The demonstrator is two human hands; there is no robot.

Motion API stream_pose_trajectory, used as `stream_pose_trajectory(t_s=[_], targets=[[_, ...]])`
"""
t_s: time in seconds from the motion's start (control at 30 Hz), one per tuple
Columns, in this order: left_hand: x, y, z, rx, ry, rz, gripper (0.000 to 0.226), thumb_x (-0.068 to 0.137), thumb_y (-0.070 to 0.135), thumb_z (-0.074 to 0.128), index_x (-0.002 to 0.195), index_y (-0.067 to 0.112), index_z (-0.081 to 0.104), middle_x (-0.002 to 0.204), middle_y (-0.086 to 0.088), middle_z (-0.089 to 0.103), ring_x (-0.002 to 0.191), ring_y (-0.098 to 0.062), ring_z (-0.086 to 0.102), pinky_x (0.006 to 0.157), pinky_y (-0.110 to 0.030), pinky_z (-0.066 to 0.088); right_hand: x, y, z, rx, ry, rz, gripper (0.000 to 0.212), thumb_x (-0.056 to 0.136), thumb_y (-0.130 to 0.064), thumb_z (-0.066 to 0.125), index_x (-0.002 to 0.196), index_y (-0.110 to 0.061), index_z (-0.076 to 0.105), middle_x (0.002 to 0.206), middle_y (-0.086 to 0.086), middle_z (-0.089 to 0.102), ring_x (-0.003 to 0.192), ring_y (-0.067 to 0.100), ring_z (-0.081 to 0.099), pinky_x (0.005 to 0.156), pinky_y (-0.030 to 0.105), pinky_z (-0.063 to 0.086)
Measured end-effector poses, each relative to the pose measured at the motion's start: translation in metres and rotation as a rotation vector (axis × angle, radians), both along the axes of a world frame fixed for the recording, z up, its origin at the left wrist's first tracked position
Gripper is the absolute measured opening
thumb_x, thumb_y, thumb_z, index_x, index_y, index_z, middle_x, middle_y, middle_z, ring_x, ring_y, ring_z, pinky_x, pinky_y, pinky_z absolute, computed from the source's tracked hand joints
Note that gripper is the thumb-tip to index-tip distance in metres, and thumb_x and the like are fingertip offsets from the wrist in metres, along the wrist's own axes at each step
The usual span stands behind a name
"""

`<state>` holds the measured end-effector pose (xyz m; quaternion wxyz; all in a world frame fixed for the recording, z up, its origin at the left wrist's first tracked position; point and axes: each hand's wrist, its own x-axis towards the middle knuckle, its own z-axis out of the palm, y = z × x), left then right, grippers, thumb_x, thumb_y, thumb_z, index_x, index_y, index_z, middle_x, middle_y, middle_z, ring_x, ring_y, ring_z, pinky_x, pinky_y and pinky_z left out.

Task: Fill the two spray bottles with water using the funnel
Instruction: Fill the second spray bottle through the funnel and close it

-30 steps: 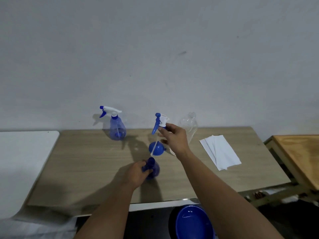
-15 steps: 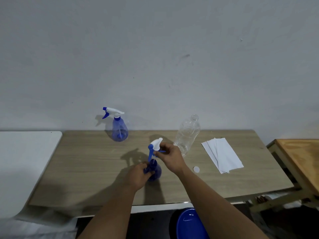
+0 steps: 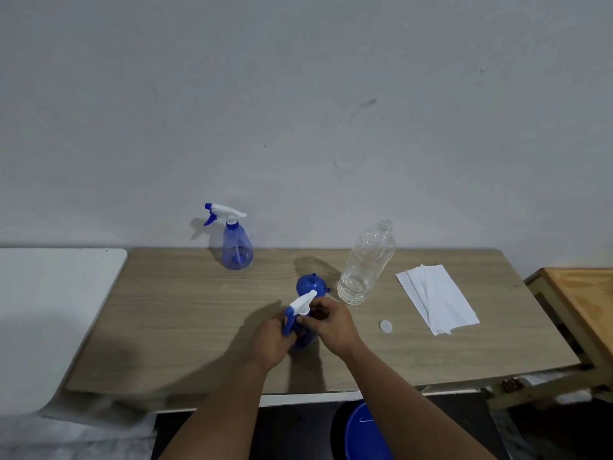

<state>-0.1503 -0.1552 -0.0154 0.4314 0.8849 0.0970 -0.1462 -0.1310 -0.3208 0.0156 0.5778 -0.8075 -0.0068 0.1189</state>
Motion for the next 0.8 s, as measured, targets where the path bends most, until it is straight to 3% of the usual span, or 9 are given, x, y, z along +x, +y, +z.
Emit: stream_pose_trajectory(t_s=[0.1, 0.2, 0.3, 0.37, 0.57, 0.67, 0.73, 0.8], targets=[[0.000, 0.000, 0.001, 0.000, -0.015, -0.002, 0.003, 0.087, 0.021, 0.070, 0.087, 0.019, 0.069, 0.078, -0.002, 0.069, 0.073, -0.022, 0.065, 0.065, -0.031, 0.046, 0.002, 0.001, -0.004, -0.030, -0.011, -0.018, 0.031, 0.070, -0.025, 0.091, 0.095, -0.017, 0.075, 0.092, 0.002, 0.080, 0.090, 0.024, 0.076, 0.088, 0.050, 0.060], [0.000, 0.002, -0.002, 0.005, -0.003, -0.007, 0.005, 0.089, 0.023, 0.069, 0.089, 0.019, 0.068, 0.080, 0.000, 0.069, 0.075, -0.020, 0.065, 0.066, -0.030, 0.047, 0.002, 0.005, -0.008, -0.113, -0.043, -0.047, 0.040, 0.063, -0.044, 0.089, 0.089, -0.020, 0.070, 0.087, -0.001, 0.077, 0.082, 0.017, 0.074, 0.081, 0.044, 0.061], [0.001, 0.004, -0.004, 0.024, 0.006, -0.015, 0.016, 0.088, 0.020, 0.068, 0.100, 0.012, 0.073, 0.087, -0.007, 0.074, 0.082, -0.025, 0.070, 0.076, -0.039, 0.055, -0.004, 0.005, -0.007, -0.050, -0.045, -0.021, 0.031, 0.076, -0.020, 0.086, 0.104, -0.021, 0.074, 0.098, -0.003, 0.078, 0.093, 0.012, 0.074, 0.087, 0.035, 0.061], [0.001, 0.003, -0.001, 0.027, 0.006, -0.011, 0.015, 0.089, 0.015, 0.065, 0.101, 0.008, 0.071, 0.081, -0.007, 0.071, 0.080, -0.029, 0.068, 0.071, -0.037, 0.052, -0.006, 0.003, -0.006, -0.009, -0.053, 0.009, 0.031, 0.083, -0.008, 0.077, 0.111, -0.021, 0.076, 0.103, -0.004, 0.079, 0.099, 0.013, 0.074, 0.092, 0.034, 0.059], [-0.002, 0.000, 0.004, 0.038, 0.004, -0.030, 0.017, 0.094, 0.017, 0.063, 0.105, 0.007, 0.069, 0.090, -0.013, 0.071, 0.075, -0.023, 0.062, 0.068, -0.032, 0.045, -0.008, 0.010, -0.008, -0.019, -0.020, -0.130, 0.027, 0.075, -0.011, 0.085, 0.095, -0.011, 0.067, 0.093, -0.001, 0.077, 0.086, 0.009, 0.075, 0.080, 0.034, 0.062], [-0.002, -0.001, 0.006, 0.066, -0.006, -0.054, 0.017, 0.094, 0.011, 0.058, 0.107, 0.009, 0.068, 0.089, -0.009, 0.070, 0.077, -0.023, 0.064, 0.064, -0.027, 0.040, -0.013, 0.013, -0.005, 0.008, -0.040, -0.121, 0.030, 0.077, -0.008, 0.080, 0.103, -0.015, 0.068, 0.099, -0.003, 0.076, 0.091, 0.007, 0.074, 0.080, 0.025, 0.059], [-0.001, -0.001, 0.009, 0.014, -0.017, -0.056, 0.018, 0.096, 0.010, 0.056, 0.106, 0.022, 0.066, 0.087, 0.001, 0.067, 0.070, -0.009, 0.059, 0.060, -0.018, 0.037, -0.016, 0.010, -0.005, 0.042, -0.060, -0.080, 0.029, 0.084, -0.003, 0.074, 0.111, -0.015, 0.072, 0.102, -0.004, 0.077, 0.097, 0.008, 0.073, 0.084, 0.020, 0.057], [-0.001, -0.001, 0.006, 0.002, -0.013, -0.051, 0.017, 0.096, 0.010, 0.057, 0.108, 0.018, 0.067, 0.088, 0.002, 0.066, 0.071, -0.009, 0.058, 0.062, -0.019, 0.040, -0.016, 0.010, -0.005, 0.042, -0.062, -0.075, 0.026, 0.086, -0.002, 0.073, 0.109, -0.013, 0.073, 0.101, -0.003, 0.078, 0.095, 0.010, 0.074, 0.084, 0.022, 0.058]])
